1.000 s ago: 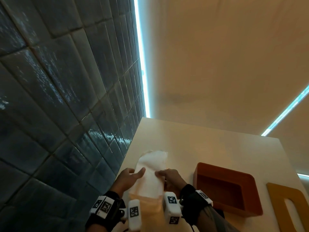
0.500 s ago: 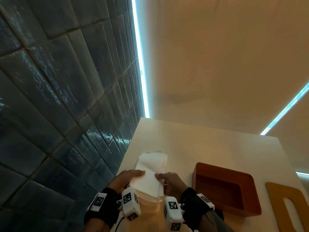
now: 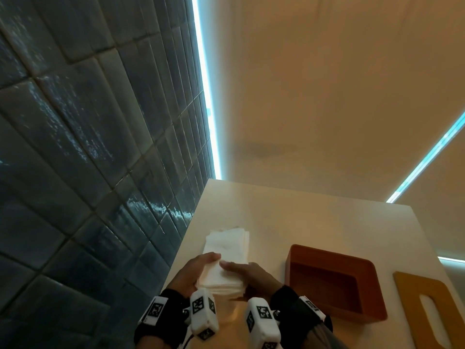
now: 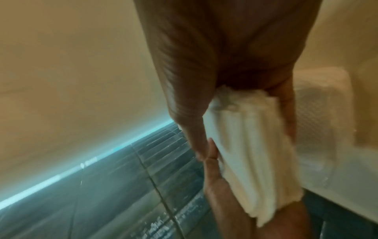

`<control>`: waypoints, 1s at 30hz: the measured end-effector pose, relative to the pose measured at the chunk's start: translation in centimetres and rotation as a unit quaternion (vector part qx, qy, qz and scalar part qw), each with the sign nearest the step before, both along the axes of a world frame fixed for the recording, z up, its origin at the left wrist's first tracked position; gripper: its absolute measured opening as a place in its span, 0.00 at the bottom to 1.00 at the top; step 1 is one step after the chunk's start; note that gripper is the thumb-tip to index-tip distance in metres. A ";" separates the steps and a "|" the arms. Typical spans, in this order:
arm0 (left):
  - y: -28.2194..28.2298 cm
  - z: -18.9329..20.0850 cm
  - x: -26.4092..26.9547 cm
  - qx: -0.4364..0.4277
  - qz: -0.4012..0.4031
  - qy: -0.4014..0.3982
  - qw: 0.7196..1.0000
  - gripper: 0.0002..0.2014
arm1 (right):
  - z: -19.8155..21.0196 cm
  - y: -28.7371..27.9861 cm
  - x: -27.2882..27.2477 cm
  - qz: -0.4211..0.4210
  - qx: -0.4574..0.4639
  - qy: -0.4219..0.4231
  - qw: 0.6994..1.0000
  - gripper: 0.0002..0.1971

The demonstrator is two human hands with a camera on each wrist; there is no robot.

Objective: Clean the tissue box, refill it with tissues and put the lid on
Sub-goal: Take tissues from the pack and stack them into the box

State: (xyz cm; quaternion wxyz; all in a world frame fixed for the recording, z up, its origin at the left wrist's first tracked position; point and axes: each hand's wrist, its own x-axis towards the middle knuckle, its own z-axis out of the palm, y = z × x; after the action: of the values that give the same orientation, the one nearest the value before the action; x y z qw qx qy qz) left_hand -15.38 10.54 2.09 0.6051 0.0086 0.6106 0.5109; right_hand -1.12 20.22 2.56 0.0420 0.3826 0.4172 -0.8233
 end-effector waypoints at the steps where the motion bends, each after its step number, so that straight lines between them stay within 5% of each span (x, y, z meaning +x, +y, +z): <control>1: 0.0 0.0 0.1 0.008 0.005 -0.011 1.000 0.19 | 0.1 -0.1 0.2 -0.010 0.000 0.012 1.000 0.18; 10: 1.8 1.8 -0.8 0.097 0.062 0.058 0.992 0.24 | 1.5 2.6 6.6 0.077 0.088 0.010 0.993 0.28; 18: 4.5 5.1 3.3 0.175 -0.099 0.132 0.971 0.40 | 1.5 8.3 16.2 -0.182 0.106 0.040 0.977 0.29; 21: 6.1 5.7 6.0 0.175 -0.148 0.193 0.954 0.45 | 1.6 8.8 17.9 -0.245 0.173 0.029 0.954 0.21; 25: 8.3 6.0 9.4 0.166 -0.183 0.230 0.941 0.41 | 1.5 9.1 19.2 -0.292 0.269 -0.015 0.918 0.12; 30: 10.6 5.1 12.8 0.131 -0.147 0.227 0.954 0.35 | 1.1 9.5 20.3 -0.296 0.283 -0.028 0.912 0.19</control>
State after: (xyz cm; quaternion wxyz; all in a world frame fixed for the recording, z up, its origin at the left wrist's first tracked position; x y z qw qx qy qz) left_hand -2.61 21.18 7.20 0.5127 0.2930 0.6513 0.4765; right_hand 19.14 29.71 3.67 -0.3020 0.5076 0.4991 -0.6340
